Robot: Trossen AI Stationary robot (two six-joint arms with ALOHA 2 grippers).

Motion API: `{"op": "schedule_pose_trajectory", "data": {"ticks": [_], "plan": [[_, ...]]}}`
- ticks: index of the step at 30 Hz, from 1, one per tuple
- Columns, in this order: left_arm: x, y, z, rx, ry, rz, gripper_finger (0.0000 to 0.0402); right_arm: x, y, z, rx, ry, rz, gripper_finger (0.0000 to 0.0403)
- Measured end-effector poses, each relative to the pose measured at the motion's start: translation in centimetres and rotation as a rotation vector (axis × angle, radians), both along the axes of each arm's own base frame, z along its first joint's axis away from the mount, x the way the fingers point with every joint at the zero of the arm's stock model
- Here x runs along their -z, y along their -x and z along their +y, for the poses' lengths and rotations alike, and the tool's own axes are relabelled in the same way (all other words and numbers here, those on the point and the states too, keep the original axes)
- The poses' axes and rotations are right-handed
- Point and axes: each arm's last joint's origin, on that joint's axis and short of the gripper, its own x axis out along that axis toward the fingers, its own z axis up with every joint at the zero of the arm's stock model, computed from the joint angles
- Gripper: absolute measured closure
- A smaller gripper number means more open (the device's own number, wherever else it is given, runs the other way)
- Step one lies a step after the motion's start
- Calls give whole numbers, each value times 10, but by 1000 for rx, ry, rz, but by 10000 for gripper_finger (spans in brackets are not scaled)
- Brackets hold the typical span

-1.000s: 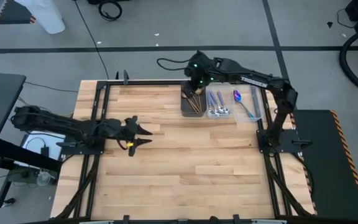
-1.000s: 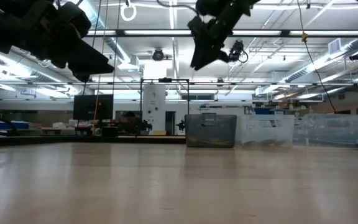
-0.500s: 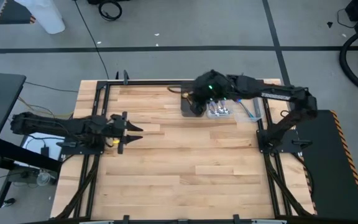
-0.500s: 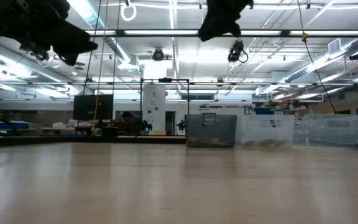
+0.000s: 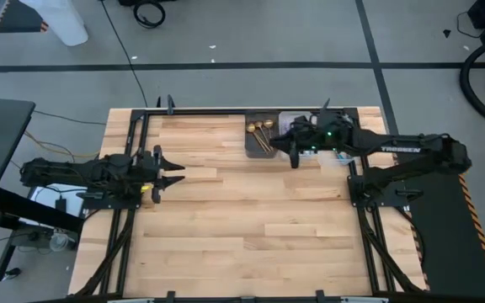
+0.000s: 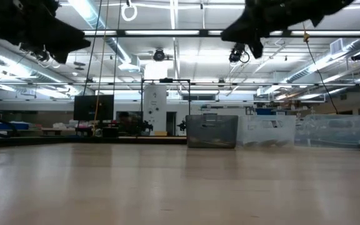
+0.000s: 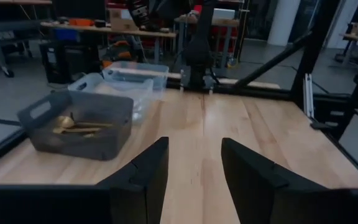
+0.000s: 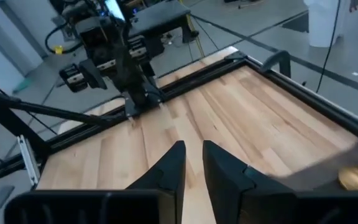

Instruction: Sort silverware by color (type)

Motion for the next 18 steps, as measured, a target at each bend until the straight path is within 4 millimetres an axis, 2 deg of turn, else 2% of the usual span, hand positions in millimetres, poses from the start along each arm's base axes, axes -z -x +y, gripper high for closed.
{"op": "schedule_pose_trajectory", "data": {"ticks": [4, 11, 18], "plan": [[19, 0, 0, -6, 23, 25, 246, 19, 21, 0, 20, -9, -28, 339], [17, 12, 1, -15, 22, -79, 246, 36, 50, 5, 53, -3, -174, 340], [38, 18, 1, -13, 72, -117, 246, 56, 65, 9, 88, -47, -253, 340]]}}
